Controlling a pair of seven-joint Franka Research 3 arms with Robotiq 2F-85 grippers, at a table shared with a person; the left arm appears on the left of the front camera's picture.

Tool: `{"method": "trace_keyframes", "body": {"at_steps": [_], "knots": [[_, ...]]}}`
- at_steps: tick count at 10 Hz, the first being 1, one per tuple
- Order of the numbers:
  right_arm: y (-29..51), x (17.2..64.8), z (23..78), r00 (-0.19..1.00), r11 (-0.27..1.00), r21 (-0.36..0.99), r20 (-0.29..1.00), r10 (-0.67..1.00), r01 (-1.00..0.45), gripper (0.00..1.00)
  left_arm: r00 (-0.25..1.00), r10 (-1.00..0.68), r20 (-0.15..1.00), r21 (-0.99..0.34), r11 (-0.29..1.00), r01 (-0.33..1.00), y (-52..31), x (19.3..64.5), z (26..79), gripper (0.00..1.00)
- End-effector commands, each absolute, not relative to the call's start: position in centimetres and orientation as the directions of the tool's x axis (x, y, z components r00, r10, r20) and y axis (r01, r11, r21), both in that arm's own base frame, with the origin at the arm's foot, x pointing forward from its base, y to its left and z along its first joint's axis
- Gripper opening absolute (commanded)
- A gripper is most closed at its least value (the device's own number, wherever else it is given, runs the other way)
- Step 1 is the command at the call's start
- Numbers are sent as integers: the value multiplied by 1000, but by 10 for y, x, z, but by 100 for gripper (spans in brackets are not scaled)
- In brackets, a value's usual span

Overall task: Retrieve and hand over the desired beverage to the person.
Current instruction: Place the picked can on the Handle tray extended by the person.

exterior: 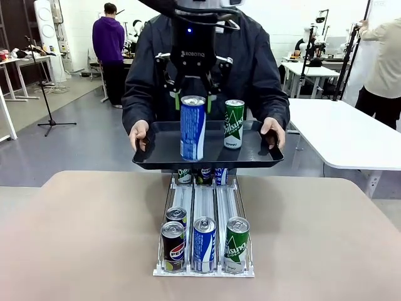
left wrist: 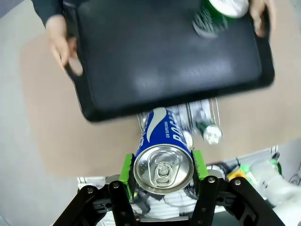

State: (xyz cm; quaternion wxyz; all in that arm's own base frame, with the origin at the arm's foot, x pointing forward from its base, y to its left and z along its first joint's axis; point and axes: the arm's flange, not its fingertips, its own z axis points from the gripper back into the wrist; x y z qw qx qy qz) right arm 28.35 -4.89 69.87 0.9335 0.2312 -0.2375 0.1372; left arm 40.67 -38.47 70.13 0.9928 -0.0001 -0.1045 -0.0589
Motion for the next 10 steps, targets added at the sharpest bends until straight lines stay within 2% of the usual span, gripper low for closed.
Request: {"method": "trace_keyframes", "body": {"at_steps": [1, 4, 7, 10], "knots": [[-49, 283, 698, 845, 842, 381, 512, 153, -383, 100, 969, -88, 229, -6, 996, 92, -376, 455, 713, 58], [-49, 283, 698, 845, 842, 381, 512, 153, -383, 100, 982, -50, 184, -21, 998, 55, -347, 506, 713, 58], [-49, 283, 698, 845, 842, 381, 512, 153, -383, 100, 989, -9, 147, -50, 999, 17, -324, 524, 706, 58], [-49, 283, 698, 845, 842, 381, 512, 153, -383, 100, 992, 27, 123, -26, 999, -24, -318, 528, 700, 58]]}}
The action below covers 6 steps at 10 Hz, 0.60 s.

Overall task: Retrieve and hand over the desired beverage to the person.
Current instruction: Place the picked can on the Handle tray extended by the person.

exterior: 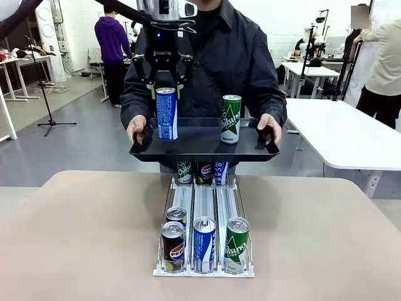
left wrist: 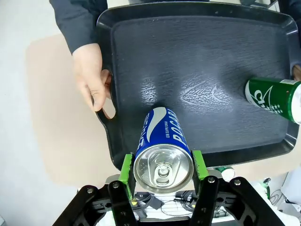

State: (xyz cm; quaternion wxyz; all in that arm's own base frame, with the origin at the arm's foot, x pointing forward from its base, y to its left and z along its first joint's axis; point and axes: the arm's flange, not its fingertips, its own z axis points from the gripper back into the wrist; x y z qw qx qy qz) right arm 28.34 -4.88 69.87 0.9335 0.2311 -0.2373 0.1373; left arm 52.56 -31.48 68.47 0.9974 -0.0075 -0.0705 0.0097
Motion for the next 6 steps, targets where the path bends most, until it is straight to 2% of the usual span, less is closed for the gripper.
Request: {"method": "trace_keyframes", "body": {"at_steps": [1, 6], "knots": [[-49, 283, 698, 845, 842, 381, 512, 153, -383, 100, 988, 17, 151, -22, 1000, -14, -317, 525, 687, 58], [-49, 283, 698, 845, 842, 381, 512, 153, -383, 100, 992, 9, 129, -37, 999, -5, -316, 530, 676, 58]]}}
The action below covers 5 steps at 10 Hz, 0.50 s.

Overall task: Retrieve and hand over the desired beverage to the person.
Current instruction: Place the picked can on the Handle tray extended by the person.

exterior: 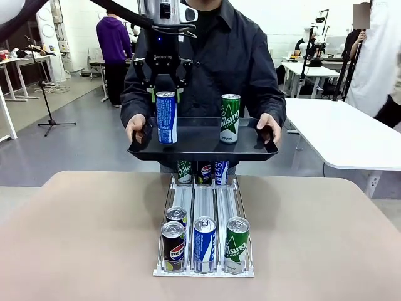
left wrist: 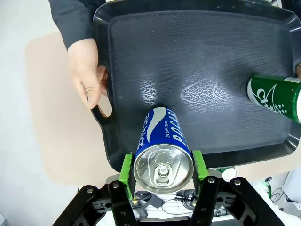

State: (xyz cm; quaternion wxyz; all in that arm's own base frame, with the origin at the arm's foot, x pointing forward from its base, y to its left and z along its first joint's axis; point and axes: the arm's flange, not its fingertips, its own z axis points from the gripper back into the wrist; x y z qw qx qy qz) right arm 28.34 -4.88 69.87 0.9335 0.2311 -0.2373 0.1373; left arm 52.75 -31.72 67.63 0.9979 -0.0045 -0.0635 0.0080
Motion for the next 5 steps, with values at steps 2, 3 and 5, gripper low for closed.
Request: {"method": "trace_keyframes", "body": {"at_steps": [2, 3, 5], "knots": [[-49, 283, 698, 845, 842, 381, 512, 153, -383, 100, 994, 8, 112, -48, 999, -3, -316, 536, 671, 58], [-49, 283, 698, 845, 842, 381, 512, 153, -383, 100, 994, 9, 112, -53, 999, -3, -316, 537, 671, 58], [-49, 283, 698, 845, 842, 381, 512, 153, -383, 100, 994, 4, 105, -54, 999, 1, -314, 537, 671, 58]]}}
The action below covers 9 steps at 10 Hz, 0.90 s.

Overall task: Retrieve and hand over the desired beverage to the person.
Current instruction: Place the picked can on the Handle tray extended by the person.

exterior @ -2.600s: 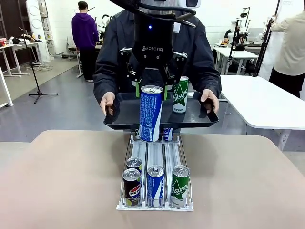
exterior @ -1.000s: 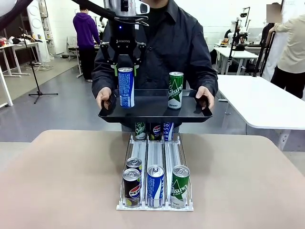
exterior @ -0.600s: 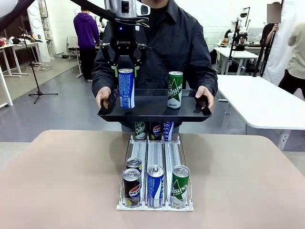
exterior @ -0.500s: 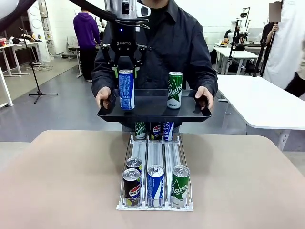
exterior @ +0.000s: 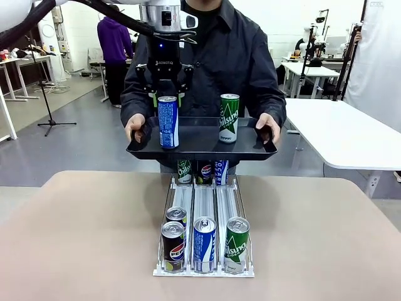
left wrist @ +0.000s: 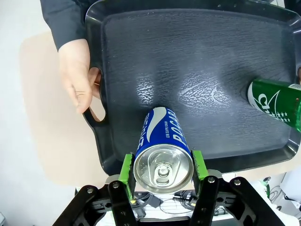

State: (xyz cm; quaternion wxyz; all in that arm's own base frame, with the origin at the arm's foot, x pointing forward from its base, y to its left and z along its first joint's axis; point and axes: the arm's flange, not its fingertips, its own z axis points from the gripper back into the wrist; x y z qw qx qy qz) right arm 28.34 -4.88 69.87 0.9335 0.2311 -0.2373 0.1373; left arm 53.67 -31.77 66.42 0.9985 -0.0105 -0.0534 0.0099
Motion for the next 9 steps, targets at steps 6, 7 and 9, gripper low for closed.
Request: {"method": "trace_keyframes", "body": {"at_steps": [6, 7, 9], "knots": [[-49, 283, 698, 845, 842, 381, 512, 153, -383, 100, 996, -17, 84, -58, 998, 22, -315, 539, 672, 100], [-49, 283, 698, 845, 842, 381, 512, 153, -383, 100, 996, -20, 81, -55, 998, 25, -315, 540, 672, 100], [-49, 283, 698, 845, 842, 381, 512, 153, -383, 100, 997, -28, 75, -54, 998, 32, -314, 539, 672, 100]]}}
